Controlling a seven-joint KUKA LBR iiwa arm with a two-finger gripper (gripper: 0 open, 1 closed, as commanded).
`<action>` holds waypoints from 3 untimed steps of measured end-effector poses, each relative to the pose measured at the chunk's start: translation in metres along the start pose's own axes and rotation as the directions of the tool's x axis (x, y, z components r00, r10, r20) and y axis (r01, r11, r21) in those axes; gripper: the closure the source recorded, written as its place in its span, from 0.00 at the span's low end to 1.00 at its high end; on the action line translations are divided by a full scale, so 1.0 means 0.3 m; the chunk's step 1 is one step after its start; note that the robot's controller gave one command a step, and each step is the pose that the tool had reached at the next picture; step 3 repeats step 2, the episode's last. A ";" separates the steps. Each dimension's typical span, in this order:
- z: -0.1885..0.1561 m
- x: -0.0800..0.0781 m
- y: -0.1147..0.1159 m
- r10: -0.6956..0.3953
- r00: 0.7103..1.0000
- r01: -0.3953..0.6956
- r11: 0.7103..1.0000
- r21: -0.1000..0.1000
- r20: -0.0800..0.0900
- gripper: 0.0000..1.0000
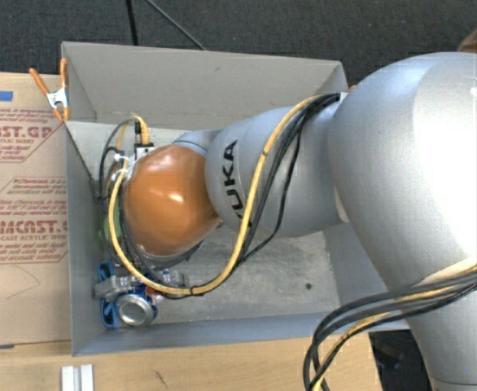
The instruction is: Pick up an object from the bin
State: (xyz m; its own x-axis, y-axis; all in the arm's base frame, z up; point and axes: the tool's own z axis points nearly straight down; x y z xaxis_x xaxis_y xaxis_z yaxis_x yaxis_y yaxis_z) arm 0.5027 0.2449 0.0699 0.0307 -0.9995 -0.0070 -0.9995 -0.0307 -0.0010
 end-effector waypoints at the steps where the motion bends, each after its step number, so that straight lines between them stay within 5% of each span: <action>1: -0.008 -0.005 -0.007 0.001 1.000 -0.001 1.000 0.007 0.005 1.00; 2: -0.372 -0.014 -0.012 0.003 1.000 -0.003 1.000 0.007 -0.001 1.00; 3: -0.372 -0.014 -0.012 0.003 1.000 -0.003 1.000 0.007 -0.001 1.00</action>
Offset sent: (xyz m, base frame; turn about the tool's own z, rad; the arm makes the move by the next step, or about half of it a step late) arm 0.0000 0.0000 0.0000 0.0000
